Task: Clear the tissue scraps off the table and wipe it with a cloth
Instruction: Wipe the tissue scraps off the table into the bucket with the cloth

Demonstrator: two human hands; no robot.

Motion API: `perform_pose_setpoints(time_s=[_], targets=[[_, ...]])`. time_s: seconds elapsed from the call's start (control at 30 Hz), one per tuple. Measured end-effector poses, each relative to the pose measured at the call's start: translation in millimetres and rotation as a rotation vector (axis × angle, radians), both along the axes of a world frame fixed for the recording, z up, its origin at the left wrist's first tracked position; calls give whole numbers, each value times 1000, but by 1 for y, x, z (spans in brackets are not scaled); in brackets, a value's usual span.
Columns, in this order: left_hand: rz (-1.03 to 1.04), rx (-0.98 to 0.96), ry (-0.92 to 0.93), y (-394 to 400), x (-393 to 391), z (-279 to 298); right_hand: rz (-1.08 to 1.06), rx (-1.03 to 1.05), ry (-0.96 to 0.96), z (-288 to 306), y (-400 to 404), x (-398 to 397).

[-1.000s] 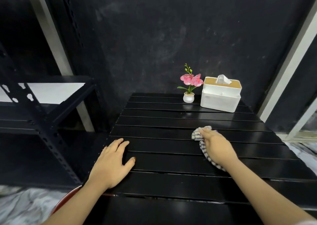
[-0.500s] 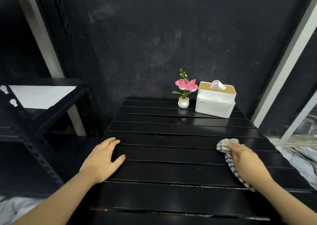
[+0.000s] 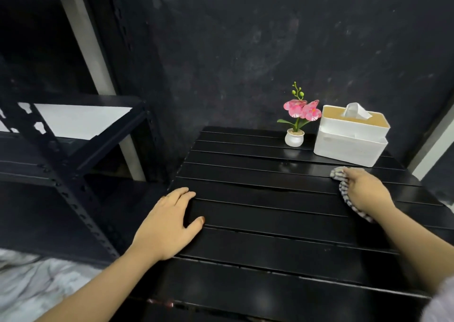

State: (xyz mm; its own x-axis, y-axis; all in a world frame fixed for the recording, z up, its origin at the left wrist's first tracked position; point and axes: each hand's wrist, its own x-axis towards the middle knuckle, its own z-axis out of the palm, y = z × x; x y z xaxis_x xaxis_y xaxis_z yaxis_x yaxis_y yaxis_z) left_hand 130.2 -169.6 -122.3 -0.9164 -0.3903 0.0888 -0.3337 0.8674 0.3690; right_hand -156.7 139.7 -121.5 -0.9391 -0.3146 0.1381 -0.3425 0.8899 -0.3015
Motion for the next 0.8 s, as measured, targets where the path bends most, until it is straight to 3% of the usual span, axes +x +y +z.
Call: perform_pose_setpoints(time_s=[0.47, 0.67, 0.8], targets=[[12, 0, 8, 0, 0, -2, 363, -55, 44, -7, -118, 70], [13, 15, -13, 0, 0, 0, 559, -42, 24, -4, -113, 122], [13, 26, -8, 0, 2, -1, 599, -150, 25, -1, -79, 150]])
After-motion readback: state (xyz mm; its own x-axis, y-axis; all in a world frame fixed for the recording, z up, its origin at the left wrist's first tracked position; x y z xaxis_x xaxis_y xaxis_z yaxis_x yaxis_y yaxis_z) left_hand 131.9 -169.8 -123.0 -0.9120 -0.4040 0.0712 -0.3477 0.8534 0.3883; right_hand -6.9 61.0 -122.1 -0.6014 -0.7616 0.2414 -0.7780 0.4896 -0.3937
